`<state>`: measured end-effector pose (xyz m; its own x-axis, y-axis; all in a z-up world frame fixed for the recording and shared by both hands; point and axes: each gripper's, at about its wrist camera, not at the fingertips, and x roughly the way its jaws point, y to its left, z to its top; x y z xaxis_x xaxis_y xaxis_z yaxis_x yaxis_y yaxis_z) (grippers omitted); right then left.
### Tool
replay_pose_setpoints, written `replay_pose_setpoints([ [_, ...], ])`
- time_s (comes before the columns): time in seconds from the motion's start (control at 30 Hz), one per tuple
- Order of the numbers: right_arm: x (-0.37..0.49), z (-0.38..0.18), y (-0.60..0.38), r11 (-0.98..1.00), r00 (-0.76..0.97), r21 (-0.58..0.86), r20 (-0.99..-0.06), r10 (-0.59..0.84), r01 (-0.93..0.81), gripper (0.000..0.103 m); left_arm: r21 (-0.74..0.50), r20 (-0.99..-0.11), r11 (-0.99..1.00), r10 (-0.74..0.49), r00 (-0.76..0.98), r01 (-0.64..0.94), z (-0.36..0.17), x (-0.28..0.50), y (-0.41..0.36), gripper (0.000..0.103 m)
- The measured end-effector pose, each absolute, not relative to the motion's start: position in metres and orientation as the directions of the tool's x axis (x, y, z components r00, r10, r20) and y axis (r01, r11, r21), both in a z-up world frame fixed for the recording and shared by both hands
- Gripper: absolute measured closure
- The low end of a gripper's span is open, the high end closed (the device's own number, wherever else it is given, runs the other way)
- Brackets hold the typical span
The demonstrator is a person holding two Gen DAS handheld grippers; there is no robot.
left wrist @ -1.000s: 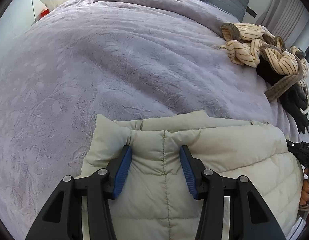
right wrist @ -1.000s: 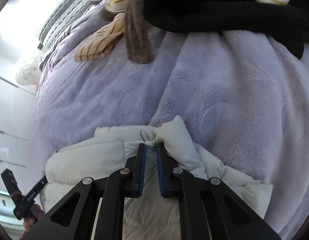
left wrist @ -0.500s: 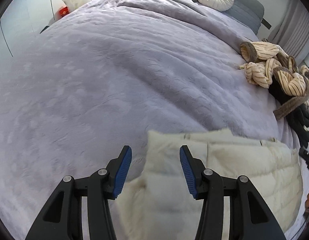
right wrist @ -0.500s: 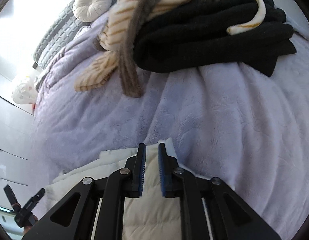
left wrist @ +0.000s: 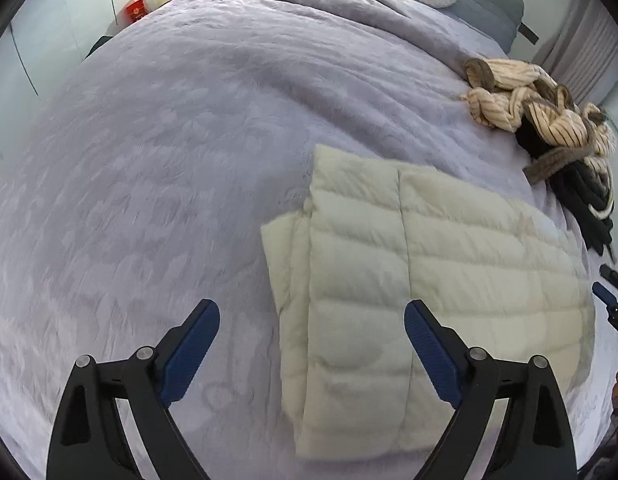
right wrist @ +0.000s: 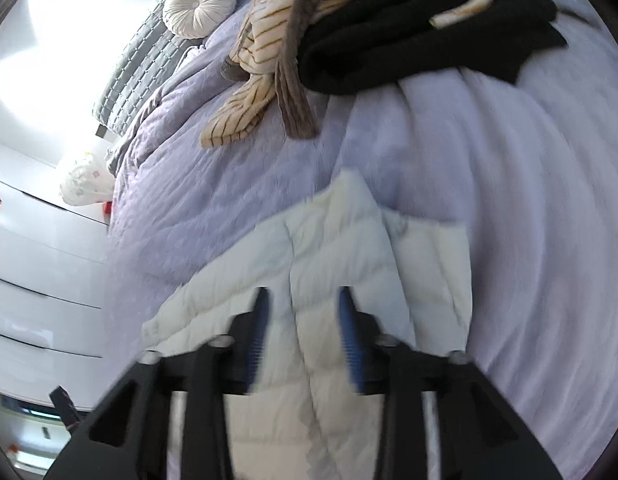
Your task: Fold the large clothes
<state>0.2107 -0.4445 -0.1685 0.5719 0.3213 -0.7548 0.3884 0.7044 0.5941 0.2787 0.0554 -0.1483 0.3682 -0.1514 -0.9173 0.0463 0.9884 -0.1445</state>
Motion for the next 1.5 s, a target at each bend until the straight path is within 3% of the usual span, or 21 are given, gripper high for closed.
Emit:
replay_pose_setpoints([
  [0.03,0.203,-0.168,-0.441,0.701,0.576,0.601,-0.75,0.327,0.384,0.048,-0.143,-0.919,0.988,-0.151,0.365,0.048,-0.148,0.276,0.055,0.009],
  [0.13,0.183,-0.166,-0.433,0.688,0.576,0.62,-0.739,0.349,0.378,0.045,-0.158,-0.925,0.986,-0.164,0.342,0.046,-0.148,0.26,0.058,0.009],
  [0.2,0.165,-0.166,-0.427,0.671,0.576,0.641,-0.727,0.373,0.373,0.033,-0.171,-0.925,0.985,-0.172,0.339,0.034,-0.148,0.251,0.06,0.009],
  [0.23,0.157,-0.166,-0.425,0.662,0.576,0.651,-0.721,0.385,0.372,0.022,-0.171,-0.925,0.985,-0.169,0.34,0.023,-0.149,0.245,0.062,0.009],
  [0.43,0.115,-0.175,-0.421,0.607,0.582,0.691,-0.698,0.417,0.393,0.017,-0.245,-0.938,0.969,-0.228,0.26,-0.035,-0.172,0.221,0.072,0.009],
  [0.53,0.097,-0.189,-0.418,0.58,0.577,0.707,-0.689,0.439,0.404,0.014,-0.348,-0.915,0.935,-0.322,0.242,-0.071,-0.185,0.206,0.075,0.009],
  [0.57,0.091,-0.196,-0.416,0.567,0.573,0.715,-0.685,0.45,0.409,0.001,-0.379,-0.904,0.921,-0.349,0.246,-0.086,-0.188,0.202,0.076,0.009],
  [0.87,0.088,-0.242,-0.407,0.477,0.544,0.755,-0.655,0.524,0.449,0.0,-0.572,-0.817,0.783,-0.516,0.257,-0.245,-0.225,0.182,0.073,0.009],
  [1.2,0.11,-0.287,-0.419,0.264,0.659,0.858,-0.509,0.554,0.441,0.0,-0.552,-0.82,0.793,-0.462,0.336,-0.256,-0.232,0.209,0.074,0.009],
  [1.43,0.128,-0.301,-0.425,0.196,0.69,0.882,-0.46,0.559,0.429,0.0,-0.573,-0.807,0.762,-0.462,0.367,-0.301,-0.241,0.224,0.081,0.009],
  [1.47,0.126,-0.303,-0.426,0.19,0.692,0.883,-0.457,0.559,0.429,0.0,-0.575,-0.805,0.761,-0.462,0.373,-0.3,-0.241,0.225,0.082,0.013],
  [1.5,0.127,-0.304,-0.426,0.182,0.693,0.883,-0.455,0.559,0.432,0.001,-0.58,-0.801,0.76,-0.467,0.374,-0.293,-0.239,0.226,0.082,0.029],
])
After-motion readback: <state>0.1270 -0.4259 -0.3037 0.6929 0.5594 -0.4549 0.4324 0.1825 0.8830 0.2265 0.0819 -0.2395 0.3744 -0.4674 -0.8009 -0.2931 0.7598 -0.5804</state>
